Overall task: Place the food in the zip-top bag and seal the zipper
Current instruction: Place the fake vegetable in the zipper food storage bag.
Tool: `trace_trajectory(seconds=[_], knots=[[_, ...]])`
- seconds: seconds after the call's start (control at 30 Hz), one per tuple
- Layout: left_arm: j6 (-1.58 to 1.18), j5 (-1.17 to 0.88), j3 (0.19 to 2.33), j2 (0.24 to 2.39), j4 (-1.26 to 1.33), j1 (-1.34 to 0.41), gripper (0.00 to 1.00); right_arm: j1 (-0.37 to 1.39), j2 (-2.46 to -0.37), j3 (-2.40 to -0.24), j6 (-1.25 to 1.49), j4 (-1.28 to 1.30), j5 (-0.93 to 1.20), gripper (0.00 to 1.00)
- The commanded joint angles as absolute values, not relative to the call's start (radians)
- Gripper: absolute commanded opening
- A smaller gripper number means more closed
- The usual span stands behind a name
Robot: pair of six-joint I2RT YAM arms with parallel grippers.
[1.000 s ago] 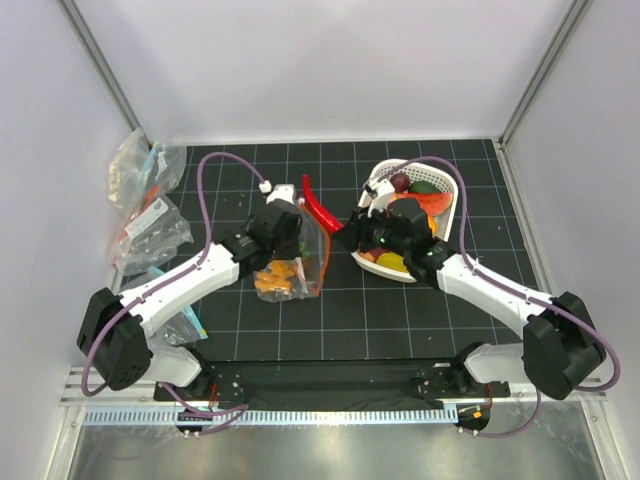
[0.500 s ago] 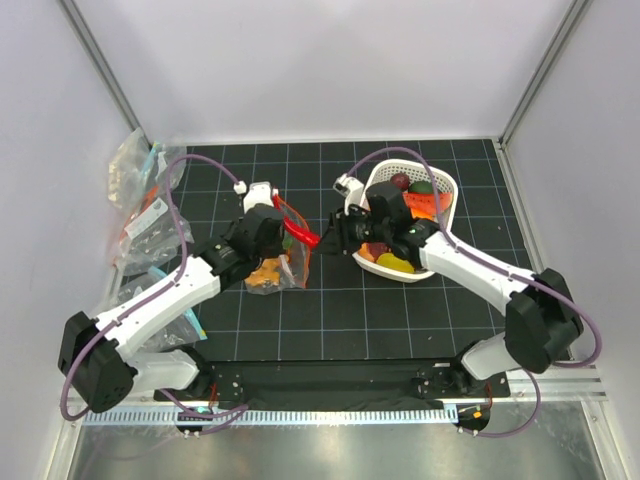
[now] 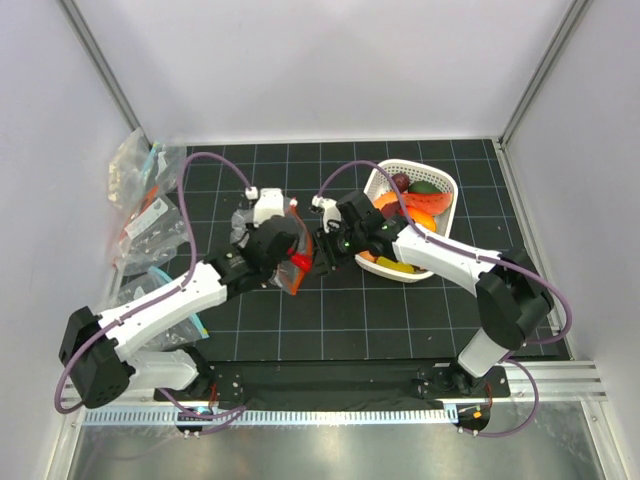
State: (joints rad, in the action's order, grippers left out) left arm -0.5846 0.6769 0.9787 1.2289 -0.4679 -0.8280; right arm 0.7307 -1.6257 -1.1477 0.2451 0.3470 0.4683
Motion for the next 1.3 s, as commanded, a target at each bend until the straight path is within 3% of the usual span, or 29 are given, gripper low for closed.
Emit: trace_trajectory(seconds=[0.0, 0.23, 0.37, 0.8, 0.83, 0.97, 1.07, 1.13, 1.27], knots=[[-0.514, 0.843, 1.040, 1.281, -0.423, -0.923, 0.00, 0.730, -1.609, -1.197, 0.235, 0.362, 0.462, 0.23], [-0.483, 0.865, 1.164, 1.431, -0.515, -1.008, 0.00, 0.732, -1.571, -1.181, 0.244, 0.339, 0.425, 0.23], [-0.509, 0.766, 1.186, 1.457, -0.532, -1.014, 0.00, 0.732, -1.545, -1.158, 0.253, 0.316, 0.400, 0.23], [-0.511, 0.546, 1.072, 1.312, -0.370, -1.002, 0.00, 0.732, -1.522, -1.109, 0.321, 0.210, 0.340, 0.32], [-0.512, 0.542, 1.060, 1.298, -0.362, -0.999, 0.00, 0.732, -1.523, -1.108, 0.321, 0.209, 0.345, 0.33], [-0.532, 0.517, 1.019, 1.244, -0.328, -0.960, 0.01, 0.732, -1.513, -1.097, 0.316, 0.192, 0.354, 0.66], [-0.560, 0.479, 1.012, 1.235, -0.348, -0.911, 0.01, 0.732, -1.488, -1.086, 0.314, 0.183, 0.359, 0.71], [-0.578, 0.433, 1.008, 1.239, -0.357, -0.862, 0.01, 0.732, -1.468, -1.071, 0.314, 0.173, 0.350, 0.71], [-0.620, 0.354, 1.002, 1.252, -0.377, -0.769, 0.00, 0.732, -1.430, -1.057, 0.310, 0.157, 0.331, 0.61]])
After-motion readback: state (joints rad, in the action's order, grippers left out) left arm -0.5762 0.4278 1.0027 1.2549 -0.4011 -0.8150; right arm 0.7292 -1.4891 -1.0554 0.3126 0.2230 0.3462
